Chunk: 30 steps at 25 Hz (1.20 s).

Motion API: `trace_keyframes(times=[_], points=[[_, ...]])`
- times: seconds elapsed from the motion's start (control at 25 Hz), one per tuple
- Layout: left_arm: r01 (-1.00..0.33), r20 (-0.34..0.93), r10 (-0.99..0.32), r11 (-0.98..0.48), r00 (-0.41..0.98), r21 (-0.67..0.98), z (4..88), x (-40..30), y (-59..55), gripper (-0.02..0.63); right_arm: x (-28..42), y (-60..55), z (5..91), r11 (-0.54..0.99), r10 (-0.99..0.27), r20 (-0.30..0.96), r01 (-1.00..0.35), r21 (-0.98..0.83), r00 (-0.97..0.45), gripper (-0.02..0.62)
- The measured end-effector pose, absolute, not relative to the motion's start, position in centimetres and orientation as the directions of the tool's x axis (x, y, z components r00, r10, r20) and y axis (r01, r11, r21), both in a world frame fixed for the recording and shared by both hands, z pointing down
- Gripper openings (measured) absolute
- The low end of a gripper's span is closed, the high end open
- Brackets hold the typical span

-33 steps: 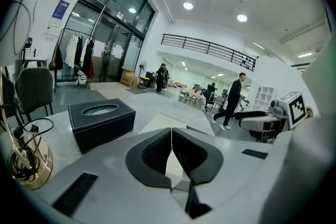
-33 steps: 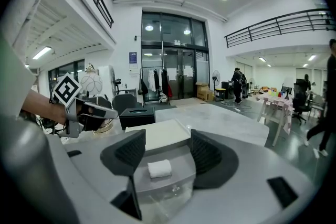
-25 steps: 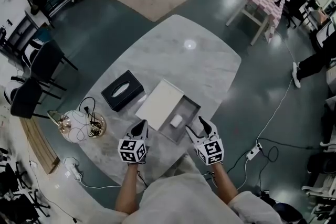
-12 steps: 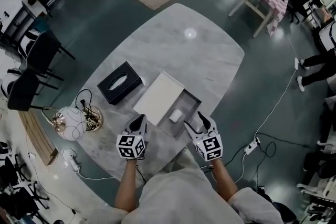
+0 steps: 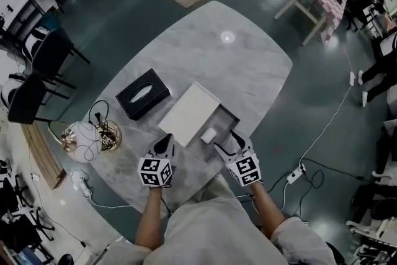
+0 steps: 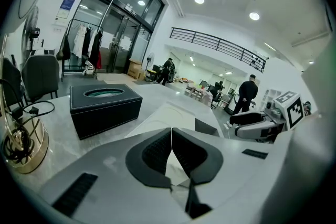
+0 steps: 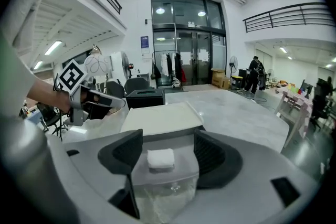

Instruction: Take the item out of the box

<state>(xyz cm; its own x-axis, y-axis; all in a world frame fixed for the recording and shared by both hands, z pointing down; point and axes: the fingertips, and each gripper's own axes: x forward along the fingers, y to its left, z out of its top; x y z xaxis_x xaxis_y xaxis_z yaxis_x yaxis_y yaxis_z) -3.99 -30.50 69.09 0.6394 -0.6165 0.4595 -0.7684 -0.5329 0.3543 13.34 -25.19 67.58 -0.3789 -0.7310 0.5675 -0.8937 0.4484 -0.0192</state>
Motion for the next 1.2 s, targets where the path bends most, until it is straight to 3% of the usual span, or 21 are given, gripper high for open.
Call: trace_keyframes(times=[0.32, 0.68, 1.2], points=[[-0.771, 0.463, -0.617, -0.526, 0.636, 0.359, 69.3, -4.5, -30.4, 0.017, 10.9, -25.0, 70.2, 0.619, -0.606, 0.663, -0.784, 0.048, -0.439, 0.300], [-0.774, 0.467, -0.618, -0.520, 0.633, 0.362, 69.5, -4.8, -30.2, 0.017, 9.8, -24.2, 72.8, 0.804, -0.475, 0.768, -0.567, 0.180, -0.430, 0.311], [-0.770, 0.474, -0.607, -0.520, 0.638, 0.369, 70.1, -4.6, -29.9, 0.017, 9.6, -23.7, 74.6, 0.923, -0.374, 0.856, -0.227, 0.309, -0.356, 0.311]])
